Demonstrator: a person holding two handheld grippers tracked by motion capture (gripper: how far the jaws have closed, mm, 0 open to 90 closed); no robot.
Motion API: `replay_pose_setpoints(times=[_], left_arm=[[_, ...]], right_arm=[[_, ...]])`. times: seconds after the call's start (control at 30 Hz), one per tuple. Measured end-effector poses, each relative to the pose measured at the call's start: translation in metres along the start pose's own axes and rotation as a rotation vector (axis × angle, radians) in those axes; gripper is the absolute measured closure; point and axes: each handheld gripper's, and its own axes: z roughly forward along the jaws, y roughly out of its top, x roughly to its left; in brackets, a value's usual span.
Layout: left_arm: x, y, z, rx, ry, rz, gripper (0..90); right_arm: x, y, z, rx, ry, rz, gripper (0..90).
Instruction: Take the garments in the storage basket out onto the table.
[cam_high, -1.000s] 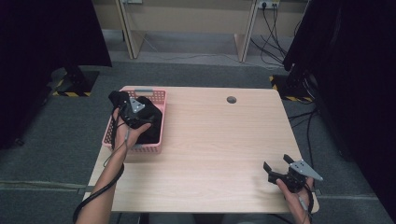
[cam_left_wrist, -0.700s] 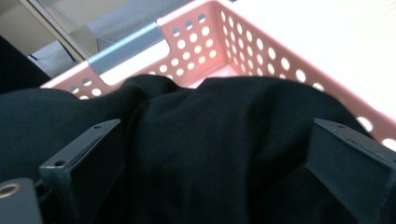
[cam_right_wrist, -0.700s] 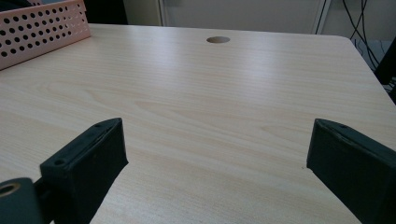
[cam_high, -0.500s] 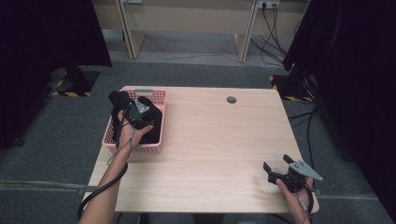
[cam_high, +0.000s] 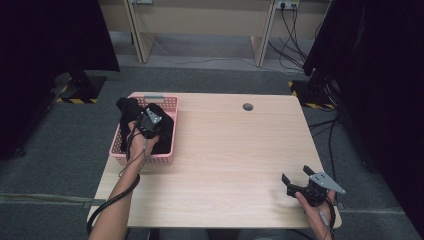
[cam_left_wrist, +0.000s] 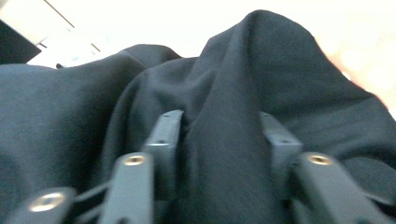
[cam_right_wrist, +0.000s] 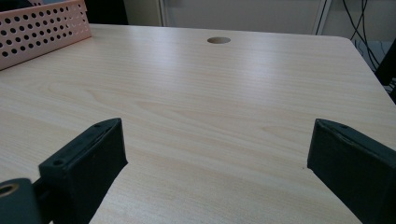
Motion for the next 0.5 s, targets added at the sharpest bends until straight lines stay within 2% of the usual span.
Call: replay_pose_setpoints(times=[0.13,0.23,0.4,0.5], left_arm=[[0.001,-0.001,-0.005,-0.055,-0.002,-0.022,70.7],[0.002,0.0,-0.011,-0.108,-0.004,-0.041,72.5],[0.006,0.009,-0.029,-0.26,0.004,-0.09,79.2],[0.01,0.018,-0.042,-0.334,0.023,-0.09,83.6]], right_arm=[[0.0,0.0,0.0,0.0,0.002,0.005,4.5],[0.0,0.0,0.0,0.0,0.003,0.004,4.5],[0.0,0.0,0.0,0.0,0.003,0.002,4.5],[0.0,0.0,0.0,0.0,0.004,0.005,4.5]])
